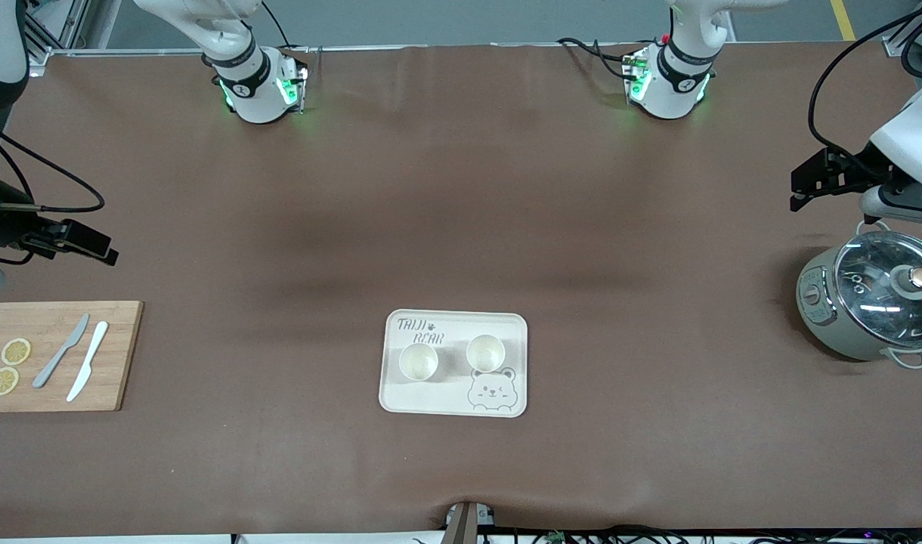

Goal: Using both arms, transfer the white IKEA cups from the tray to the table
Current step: 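Move the left gripper toward the white cups on the tray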

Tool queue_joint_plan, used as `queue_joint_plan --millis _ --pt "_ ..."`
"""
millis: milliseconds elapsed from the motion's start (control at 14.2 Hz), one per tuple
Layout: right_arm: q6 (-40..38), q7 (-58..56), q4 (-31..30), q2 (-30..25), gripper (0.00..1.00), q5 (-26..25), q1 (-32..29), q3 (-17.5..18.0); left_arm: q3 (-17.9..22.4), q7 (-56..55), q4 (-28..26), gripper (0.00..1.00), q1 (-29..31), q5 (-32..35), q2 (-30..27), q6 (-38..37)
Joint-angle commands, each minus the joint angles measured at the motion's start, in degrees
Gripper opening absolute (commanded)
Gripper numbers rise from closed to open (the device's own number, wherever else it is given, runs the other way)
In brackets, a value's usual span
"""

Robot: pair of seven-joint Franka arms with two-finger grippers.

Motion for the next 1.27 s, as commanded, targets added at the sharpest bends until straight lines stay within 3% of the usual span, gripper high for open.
queue_joint_plan --millis 0,211,563,844,1196 --pt "-0.14 -0.69 -1.1 -1.32 1.0 -0.15 -0.51 0.4 -0.33 -0.01 1.29 1.0 -0.6 -0.97 1.62 0.69" --pt "-0.14 -0.69 -1.1 -1.23 1.0 -0.15 -0.42 0.4 -1.03 -7.29 1.99 1.0 -1.56 -1.76 3.55 1.85" --pt "0.73 -2.35 -0.93 -0.88 1.0 0.2 -0.42 0.49 -1.65 -13.37 8.22 1.0 -7.36 -1.32 10.48 0.7" --pt "1.96 -2.8 -0.84 -0.62 1.0 0.46 -0.25 0.49 -1.04 -20.83 16.82 1.0 -14.03 -1.32 19.53 -3.15" --pt "2.49 -2.45 0.3 1.14 1.0 0.2 0.71 0.57 -0.6 -26.82 22.98 1.0 -19.84 -1.24 26.83 -2.46"
